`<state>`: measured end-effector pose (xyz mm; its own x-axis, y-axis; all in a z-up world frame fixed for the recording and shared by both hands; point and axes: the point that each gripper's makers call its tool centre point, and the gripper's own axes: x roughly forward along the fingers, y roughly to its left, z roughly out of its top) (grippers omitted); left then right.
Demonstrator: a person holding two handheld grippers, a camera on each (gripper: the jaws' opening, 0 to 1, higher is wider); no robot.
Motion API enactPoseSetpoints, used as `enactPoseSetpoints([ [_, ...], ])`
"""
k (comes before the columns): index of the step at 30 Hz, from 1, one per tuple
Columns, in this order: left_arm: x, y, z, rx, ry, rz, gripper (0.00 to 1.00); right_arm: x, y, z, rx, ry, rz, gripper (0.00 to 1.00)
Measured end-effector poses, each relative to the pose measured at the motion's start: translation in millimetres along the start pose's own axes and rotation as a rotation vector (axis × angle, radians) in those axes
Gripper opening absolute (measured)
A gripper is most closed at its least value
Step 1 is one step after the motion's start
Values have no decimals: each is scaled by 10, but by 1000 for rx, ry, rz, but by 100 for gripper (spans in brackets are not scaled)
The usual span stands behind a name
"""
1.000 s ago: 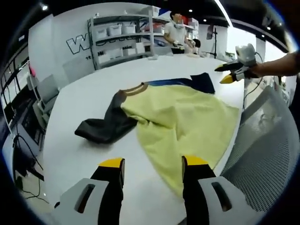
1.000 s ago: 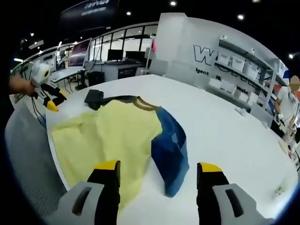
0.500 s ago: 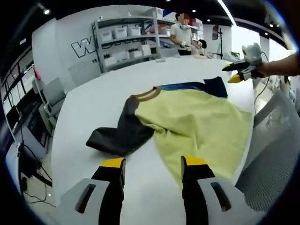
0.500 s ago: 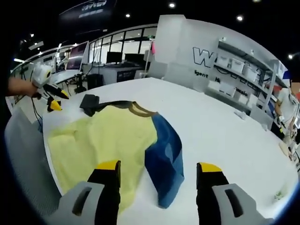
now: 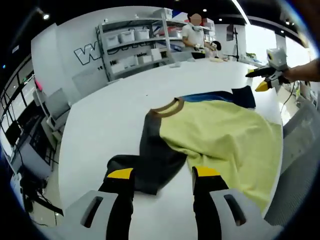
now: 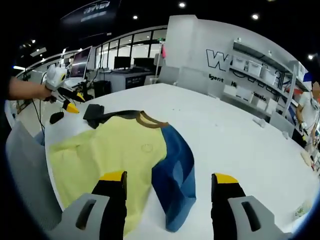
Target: Fold the garment on the visible template until the final outline fits inside the template.
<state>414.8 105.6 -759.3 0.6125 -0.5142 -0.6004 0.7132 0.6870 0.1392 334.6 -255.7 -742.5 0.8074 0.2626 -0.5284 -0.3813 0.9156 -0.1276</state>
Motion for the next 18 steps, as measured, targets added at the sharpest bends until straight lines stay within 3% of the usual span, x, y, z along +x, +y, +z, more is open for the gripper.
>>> enactPoseSetpoints([
  [8, 265, 51, 129, 10, 5, -34, 50, 214, -93, 105, -26, 4, 33, 65],
  [13, 400, 46, 125, 14, 24, -63, 44, 356, -151, 129, -40, 8, 61, 62],
  [18, 485, 73, 139, 22, 43, -74, 45, 479, -208, 153, -48, 13, 85, 58],
])
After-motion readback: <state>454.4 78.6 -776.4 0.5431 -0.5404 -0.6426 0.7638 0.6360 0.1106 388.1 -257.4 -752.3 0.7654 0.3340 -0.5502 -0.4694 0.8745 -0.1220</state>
